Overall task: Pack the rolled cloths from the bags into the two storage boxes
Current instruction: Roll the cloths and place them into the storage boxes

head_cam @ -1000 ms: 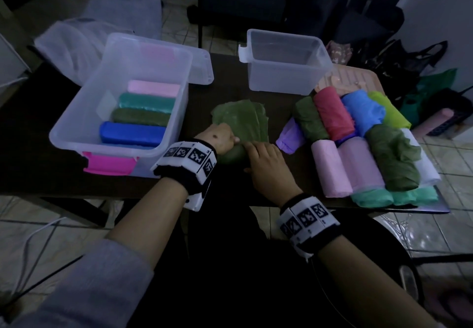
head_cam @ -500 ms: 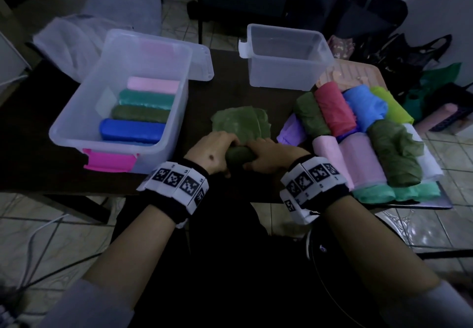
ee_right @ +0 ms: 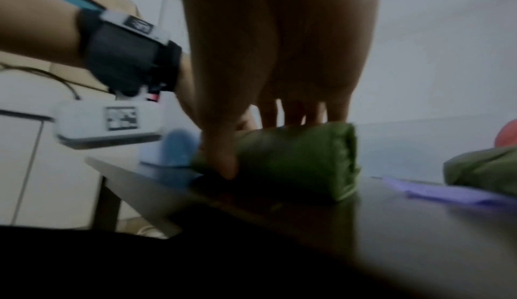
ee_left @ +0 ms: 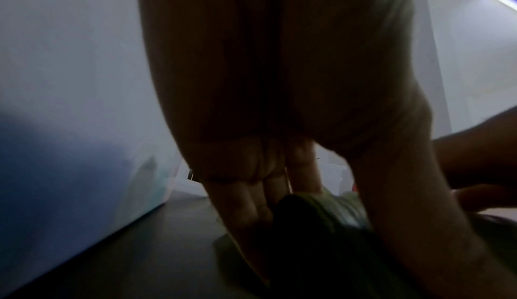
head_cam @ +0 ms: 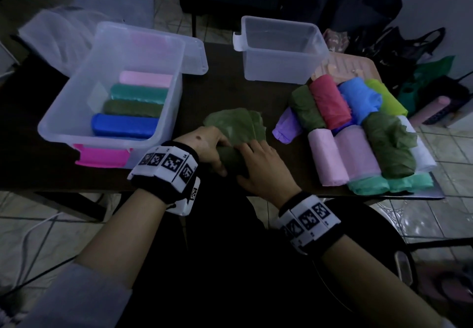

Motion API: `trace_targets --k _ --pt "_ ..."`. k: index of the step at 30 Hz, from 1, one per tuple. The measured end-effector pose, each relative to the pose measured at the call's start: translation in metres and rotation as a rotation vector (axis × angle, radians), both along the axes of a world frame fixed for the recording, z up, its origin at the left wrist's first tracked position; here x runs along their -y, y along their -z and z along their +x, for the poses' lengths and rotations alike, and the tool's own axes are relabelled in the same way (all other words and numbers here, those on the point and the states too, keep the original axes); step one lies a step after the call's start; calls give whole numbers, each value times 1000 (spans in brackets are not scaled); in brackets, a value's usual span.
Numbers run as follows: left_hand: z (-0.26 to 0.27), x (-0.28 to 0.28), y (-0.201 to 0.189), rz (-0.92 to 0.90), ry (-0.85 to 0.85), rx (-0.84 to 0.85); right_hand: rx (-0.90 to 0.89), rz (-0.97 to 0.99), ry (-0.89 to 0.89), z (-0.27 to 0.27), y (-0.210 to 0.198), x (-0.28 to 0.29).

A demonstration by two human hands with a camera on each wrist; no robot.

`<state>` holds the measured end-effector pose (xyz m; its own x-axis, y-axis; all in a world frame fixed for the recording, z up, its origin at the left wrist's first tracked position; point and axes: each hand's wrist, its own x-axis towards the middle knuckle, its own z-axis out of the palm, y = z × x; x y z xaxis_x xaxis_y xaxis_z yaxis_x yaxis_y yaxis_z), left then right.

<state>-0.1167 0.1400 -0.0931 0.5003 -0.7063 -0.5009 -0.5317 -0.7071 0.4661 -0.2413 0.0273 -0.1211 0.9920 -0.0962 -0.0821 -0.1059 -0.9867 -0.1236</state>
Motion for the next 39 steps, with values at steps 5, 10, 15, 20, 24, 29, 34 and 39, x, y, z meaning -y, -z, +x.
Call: trace_targets --k 5,10,15,20,24,29,34,39 --pt "-1 -7 1 -125 -74 96 -161 188 -15 27 -9 21" --pt "-9 -8 6 -164 -64 171 -268 405 57 47 -17 32" --pt "-3 -4 5 -167 -98 120 -284 306 37 53 -15 31" --pt "2 5 -2 -97 -87 87 39 79 -26 26 -10 18" --pt "0 2 -1 -67 -65 73 28 147 -29 19 -2 20" --pt "-2 -10 -4 -156 -131 57 -126 291 -48 30 -18 26" --pt "-8 -16 -2 -250 -95 171 -315 348 -30 46 -34 35" --pt "-8 -14 -2 -230 -89 114 -399 478 59 58 -38 46"
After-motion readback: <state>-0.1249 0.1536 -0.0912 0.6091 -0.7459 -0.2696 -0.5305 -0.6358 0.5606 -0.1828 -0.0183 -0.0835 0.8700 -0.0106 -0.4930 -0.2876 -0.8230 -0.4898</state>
